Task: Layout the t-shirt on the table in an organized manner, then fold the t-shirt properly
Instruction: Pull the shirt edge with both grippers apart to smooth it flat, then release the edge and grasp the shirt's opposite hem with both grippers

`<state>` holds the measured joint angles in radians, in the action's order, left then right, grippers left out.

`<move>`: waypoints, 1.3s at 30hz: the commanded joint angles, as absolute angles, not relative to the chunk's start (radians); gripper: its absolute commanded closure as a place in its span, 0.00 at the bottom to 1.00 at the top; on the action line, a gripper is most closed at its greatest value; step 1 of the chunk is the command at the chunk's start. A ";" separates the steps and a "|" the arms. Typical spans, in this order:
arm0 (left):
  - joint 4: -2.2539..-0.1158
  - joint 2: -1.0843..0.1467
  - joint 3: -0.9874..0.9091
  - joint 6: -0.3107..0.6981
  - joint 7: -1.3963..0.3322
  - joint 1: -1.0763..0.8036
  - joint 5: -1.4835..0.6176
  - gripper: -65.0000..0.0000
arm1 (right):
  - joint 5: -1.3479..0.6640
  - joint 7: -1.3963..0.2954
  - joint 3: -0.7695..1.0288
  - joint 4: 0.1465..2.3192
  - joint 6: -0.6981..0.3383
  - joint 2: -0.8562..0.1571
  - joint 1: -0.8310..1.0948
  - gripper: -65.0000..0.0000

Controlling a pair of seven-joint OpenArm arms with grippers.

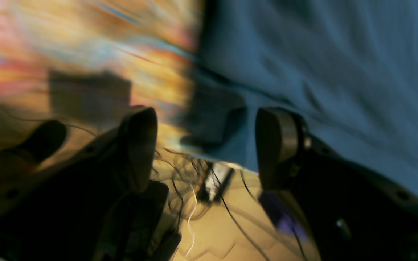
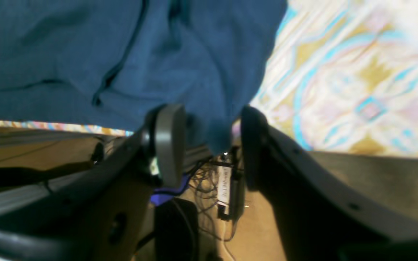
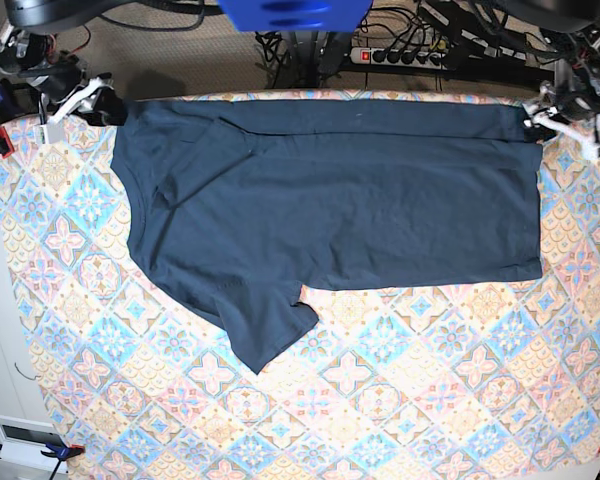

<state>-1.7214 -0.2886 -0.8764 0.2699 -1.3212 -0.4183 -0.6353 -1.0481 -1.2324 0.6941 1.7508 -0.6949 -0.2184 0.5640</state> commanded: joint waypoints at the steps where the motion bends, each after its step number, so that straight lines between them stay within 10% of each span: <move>1: -1.736 -0.303 -0.897 0.277 -1.319 -0.418 -0.651 0.36 | -1.069 -1.218 0.714 1.779 -0.698 -0.232 0.562 0.62; 10: -1.704 -0.346 -1.006 0.277 -1.323 -0.222 -0.645 0.36 | -1.064 -1.236 0.725 1.791 -0.698 -0.254 0.441 0.62; 39: -0.862 -0.460 -0.440 0.272 -0.802 0.420 -0.245 0.36 | -0.519 -1.204 0.300 1.781 -0.698 -0.271 -0.010 0.62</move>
<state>-0.8463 -0.4450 -0.4385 0.2668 -0.8143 0.3904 -0.2378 -0.5018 -1.2293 0.2955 1.7660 -0.6960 -0.2558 0.0082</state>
